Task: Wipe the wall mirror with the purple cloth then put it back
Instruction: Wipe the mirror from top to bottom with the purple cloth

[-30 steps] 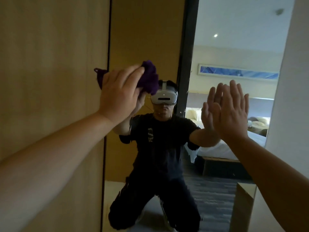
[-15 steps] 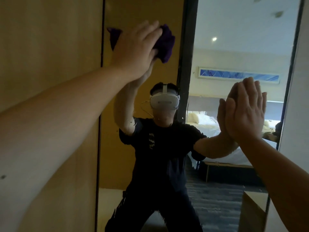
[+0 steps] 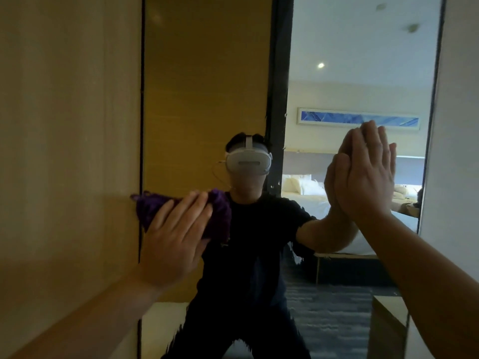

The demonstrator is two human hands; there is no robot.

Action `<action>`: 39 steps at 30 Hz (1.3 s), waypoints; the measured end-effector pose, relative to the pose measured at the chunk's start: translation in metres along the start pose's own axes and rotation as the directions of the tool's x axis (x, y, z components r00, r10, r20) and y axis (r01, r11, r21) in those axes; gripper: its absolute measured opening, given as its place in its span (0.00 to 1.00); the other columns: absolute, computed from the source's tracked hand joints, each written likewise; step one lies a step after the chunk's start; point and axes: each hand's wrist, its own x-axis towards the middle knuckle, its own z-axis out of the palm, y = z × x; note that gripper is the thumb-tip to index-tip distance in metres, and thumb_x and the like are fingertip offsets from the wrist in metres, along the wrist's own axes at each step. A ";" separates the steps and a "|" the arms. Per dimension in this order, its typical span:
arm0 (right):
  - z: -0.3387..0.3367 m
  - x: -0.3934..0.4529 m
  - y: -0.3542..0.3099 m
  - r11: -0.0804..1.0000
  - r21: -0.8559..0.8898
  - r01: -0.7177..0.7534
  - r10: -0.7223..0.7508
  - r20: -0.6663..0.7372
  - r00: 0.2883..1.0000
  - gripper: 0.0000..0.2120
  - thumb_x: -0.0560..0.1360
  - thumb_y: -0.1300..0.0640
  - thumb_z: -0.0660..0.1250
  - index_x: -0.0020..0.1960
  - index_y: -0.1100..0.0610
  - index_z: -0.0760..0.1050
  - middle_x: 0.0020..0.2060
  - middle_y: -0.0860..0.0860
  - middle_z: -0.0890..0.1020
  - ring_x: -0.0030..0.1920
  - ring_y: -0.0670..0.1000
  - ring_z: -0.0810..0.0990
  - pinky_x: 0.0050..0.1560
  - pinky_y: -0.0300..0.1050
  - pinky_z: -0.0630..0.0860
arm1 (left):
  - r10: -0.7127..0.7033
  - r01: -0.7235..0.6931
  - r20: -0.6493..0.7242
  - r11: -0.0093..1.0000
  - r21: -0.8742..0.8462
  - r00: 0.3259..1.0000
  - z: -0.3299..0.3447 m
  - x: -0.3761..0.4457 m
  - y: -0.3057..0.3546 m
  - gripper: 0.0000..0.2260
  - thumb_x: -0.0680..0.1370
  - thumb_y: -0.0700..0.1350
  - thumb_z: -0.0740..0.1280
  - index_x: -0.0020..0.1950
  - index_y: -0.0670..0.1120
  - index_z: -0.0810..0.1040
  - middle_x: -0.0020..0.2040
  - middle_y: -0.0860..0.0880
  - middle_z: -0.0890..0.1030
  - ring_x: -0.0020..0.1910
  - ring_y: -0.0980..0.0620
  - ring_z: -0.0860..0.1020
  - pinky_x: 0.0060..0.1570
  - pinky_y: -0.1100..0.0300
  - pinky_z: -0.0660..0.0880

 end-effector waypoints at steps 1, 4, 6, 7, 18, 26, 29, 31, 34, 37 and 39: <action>0.000 0.000 0.000 1.000 -0.005 -0.001 0.001 -0.001 1.000 0.27 0.83 0.48 0.47 0.77 0.61 0.60 0.79 0.58 0.57 0.80 0.57 0.50 0.79 0.52 0.42 | 0.012 -0.012 0.024 1.000 0.003 1.000 0.001 -0.019 0.007 0.22 0.80 0.50 0.61 0.72 0.42 0.71 0.75 0.44 0.67 0.75 0.45 0.64 0.71 0.44 0.62; 0.000 0.001 -0.001 1.000 -0.022 -0.002 0.002 -0.006 1.000 0.27 0.83 0.49 0.47 0.77 0.61 0.61 0.79 0.59 0.58 0.80 0.57 0.50 0.79 0.54 0.43 | 0.031 -0.031 0.109 1.000 -0.002 0.994 0.003 -0.072 0.025 0.23 0.79 0.51 0.62 0.72 0.45 0.68 0.75 0.47 0.65 0.76 0.47 0.62 0.73 0.47 0.58; 0.000 0.000 -0.002 1.000 -0.025 -0.012 0.012 -0.001 1.000 0.27 0.83 0.48 0.47 0.77 0.61 0.61 0.78 0.59 0.58 0.80 0.57 0.51 0.79 0.54 0.43 | 0.032 -0.030 0.132 0.999 -0.022 0.991 0.004 -0.093 0.031 0.22 0.79 0.50 0.63 0.71 0.47 0.69 0.74 0.49 0.67 0.77 0.49 0.60 0.73 0.48 0.59; 0.000 0.000 -0.003 0.999 -0.027 -0.019 0.019 -0.001 1.000 0.27 0.83 0.48 0.46 0.77 0.61 0.61 0.78 0.58 0.58 0.80 0.57 0.51 0.79 0.55 0.44 | 0.030 -0.026 0.133 0.999 -0.031 0.991 0.003 -0.097 0.032 0.21 0.79 0.50 0.63 0.71 0.47 0.69 0.73 0.50 0.68 0.76 0.50 0.61 0.72 0.48 0.60; -0.003 0.000 -0.005 0.999 -0.017 -0.028 0.029 0.023 0.999 0.25 0.83 0.49 0.48 0.77 0.59 0.61 0.79 0.58 0.58 0.80 0.57 0.51 0.79 0.54 0.44 | -0.135 0.125 -0.070 0.983 -0.133 0.988 -0.040 0.077 0.004 0.18 0.80 0.46 0.57 0.65 0.38 0.75 0.62 0.39 0.78 0.57 0.38 0.76 0.55 0.42 0.72; -0.001 -0.001 0.000 0.999 -0.027 -0.026 0.026 0.020 0.999 0.25 0.84 0.48 0.48 0.78 0.57 0.60 0.79 0.56 0.57 0.80 0.56 0.50 0.79 0.53 0.43 | -0.038 0.038 0.024 0.999 -0.016 0.999 -0.031 0.269 -0.011 0.19 0.82 0.47 0.58 0.73 0.44 0.69 0.73 0.46 0.69 0.71 0.42 0.67 0.68 0.44 0.62; -0.001 0.000 0.001 1.000 -0.022 -0.017 0.017 0.016 1.000 0.26 0.83 0.48 0.47 0.78 0.58 0.61 0.79 0.57 0.58 0.80 0.56 0.51 0.79 0.54 0.44 | -0.058 0.056 0.119 0.998 0.026 0.991 -0.010 0.268 -0.007 0.22 0.83 0.50 0.56 0.77 0.46 0.62 0.78 0.48 0.61 0.77 0.45 0.58 0.73 0.45 0.56; -0.001 0.000 0.001 1.000 -0.007 -0.011 0.011 0.016 1.000 0.26 0.83 0.48 0.47 0.78 0.58 0.61 0.79 0.57 0.58 0.80 0.56 0.51 0.79 0.54 0.44 | -0.031 0.027 0.103 0.999 0.034 0.994 -0.004 0.249 -0.002 0.23 0.83 0.52 0.55 0.77 0.46 0.61 0.79 0.47 0.60 0.77 0.46 0.58 0.74 0.45 0.55; -0.002 -0.001 0.003 1.000 0.023 0.002 -0.003 0.017 1.000 0.26 0.83 0.49 0.49 0.77 0.59 0.62 0.79 0.57 0.59 0.80 0.56 0.51 0.79 0.54 0.44 | 0.031 -0.034 0.104 0.999 0.026 0.994 0.000 0.202 0.013 0.24 0.82 0.50 0.59 0.76 0.45 0.64 0.78 0.46 0.61 0.77 0.45 0.60 0.73 0.45 0.56; -0.002 0.000 0.003 0.999 0.053 -0.008 0.007 0.024 1.000 0.25 0.83 0.50 0.50 0.77 0.59 0.61 0.79 0.57 0.58 0.80 0.56 0.51 0.79 0.53 0.43 | 0.102 -0.101 0.141 0.995 -0.010 0.985 0.005 0.130 0.035 0.23 0.82 0.50 0.60 0.75 0.43 0.66 0.77 0.44 0.63 0.76 0.44 0.60 0.73 0.44 0.58; -0.003 0.000 0.002 0.997 0.070 -0.015 0.013 0.025 1.000 0.25 0.83 0.51 0.51 0.77 0.59 0.62 0.79 0.57 0.58 0.80 0.56 0.51 0.79 0.53 0.42 | 0.132 -0.128 0.156 0.991 -0.034 0.979 0.008 0.079 0.049 0.22 0.84 0.52 0.56 0.75 0.43 0.67 0.77 0.45 0.63 0.76 0.45 0.61 0.73 0.45 0.60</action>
